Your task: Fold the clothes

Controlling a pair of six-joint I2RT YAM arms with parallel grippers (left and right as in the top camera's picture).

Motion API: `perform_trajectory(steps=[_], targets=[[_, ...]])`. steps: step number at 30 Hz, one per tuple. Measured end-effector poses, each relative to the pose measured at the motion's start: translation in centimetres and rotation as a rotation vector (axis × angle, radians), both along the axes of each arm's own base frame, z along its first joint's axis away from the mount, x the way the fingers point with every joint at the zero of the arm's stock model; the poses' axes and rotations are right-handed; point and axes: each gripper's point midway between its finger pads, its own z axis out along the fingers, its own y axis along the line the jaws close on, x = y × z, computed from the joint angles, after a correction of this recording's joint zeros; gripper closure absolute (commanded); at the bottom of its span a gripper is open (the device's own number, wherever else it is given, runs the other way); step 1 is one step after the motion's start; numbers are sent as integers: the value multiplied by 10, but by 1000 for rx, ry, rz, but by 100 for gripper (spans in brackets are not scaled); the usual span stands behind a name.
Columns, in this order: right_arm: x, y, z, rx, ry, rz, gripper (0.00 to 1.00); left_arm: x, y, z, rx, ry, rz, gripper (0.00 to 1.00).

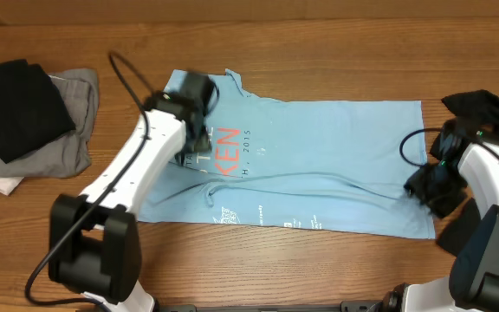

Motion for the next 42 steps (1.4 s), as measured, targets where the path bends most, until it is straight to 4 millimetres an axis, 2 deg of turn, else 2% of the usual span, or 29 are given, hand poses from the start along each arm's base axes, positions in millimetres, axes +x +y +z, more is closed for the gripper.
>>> perform_trajectory(steps=[2, 4, 7, 10, 14, 19, 26, 30, 42], targets=[[21, 2, 16, 31, -68, 29, 26, 32, -9, 23, -74, -110, -63, 25], [38, 4, 31, 53, -130, 50, 25, 53, -8, 39, -127, -182, -95, 28], [55, 8, 50, 85, -198, 97, 25, 76, 9, 53, -192, -251, -95, 29], [58, 12, 54, 109, -217, 134, 24, 105, 26, 59, -250, -309, -88, 28], [58, 15, 54, 126, -219, 158, 24, 142, 39, 40, -311, -340, -96, 27], [58, 16, 55, 135, -222, 168, 24, 180, 27, 1, -379, -361, -139, 26], [58, 17, 55, 137, -220, 174, 24, 195, 18, -56, -430, -330, -149, 27], [57, 17, 55, 137, -220, 177, 23, 198, 20, -75, -420, -318, -141, 27], [58, 16, 55, 136, -223, 178, 23, 225, 29, -59, -364, -451, -142, 27]])
